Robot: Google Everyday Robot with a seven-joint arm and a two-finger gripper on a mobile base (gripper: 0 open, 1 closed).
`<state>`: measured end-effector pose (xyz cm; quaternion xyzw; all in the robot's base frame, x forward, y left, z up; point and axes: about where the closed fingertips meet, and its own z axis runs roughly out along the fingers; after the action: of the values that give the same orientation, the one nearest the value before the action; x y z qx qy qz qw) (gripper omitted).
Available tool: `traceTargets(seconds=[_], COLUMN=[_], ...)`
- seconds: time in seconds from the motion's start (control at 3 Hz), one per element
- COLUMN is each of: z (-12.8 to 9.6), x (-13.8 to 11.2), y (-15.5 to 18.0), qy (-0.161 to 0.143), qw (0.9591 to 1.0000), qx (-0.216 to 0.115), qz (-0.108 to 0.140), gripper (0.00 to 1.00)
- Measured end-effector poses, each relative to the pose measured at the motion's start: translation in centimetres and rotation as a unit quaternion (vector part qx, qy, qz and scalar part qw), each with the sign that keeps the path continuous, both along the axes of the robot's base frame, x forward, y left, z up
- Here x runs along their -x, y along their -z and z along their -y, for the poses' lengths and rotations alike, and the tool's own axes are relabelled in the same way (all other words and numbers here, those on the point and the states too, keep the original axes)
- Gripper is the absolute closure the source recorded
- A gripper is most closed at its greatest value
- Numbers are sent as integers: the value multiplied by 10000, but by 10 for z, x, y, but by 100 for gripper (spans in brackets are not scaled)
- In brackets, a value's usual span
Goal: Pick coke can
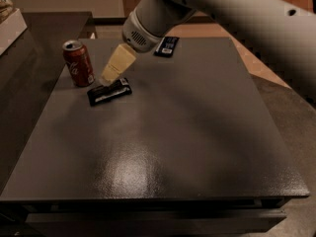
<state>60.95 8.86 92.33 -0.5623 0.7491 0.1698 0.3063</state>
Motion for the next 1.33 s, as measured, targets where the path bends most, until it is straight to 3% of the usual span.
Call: traceTargets(seconds=[0.67, 1.0, 1.33], z=[-92, -123, -144], x=[-20, -28, -36], y=[8, 11, 13], qy=[-134, -212, -272], qw=[9949, 9921, 9909], qx=[-865, -1094, -1158], qz=[503, 585, 630], gripper=[0, 0, 17])
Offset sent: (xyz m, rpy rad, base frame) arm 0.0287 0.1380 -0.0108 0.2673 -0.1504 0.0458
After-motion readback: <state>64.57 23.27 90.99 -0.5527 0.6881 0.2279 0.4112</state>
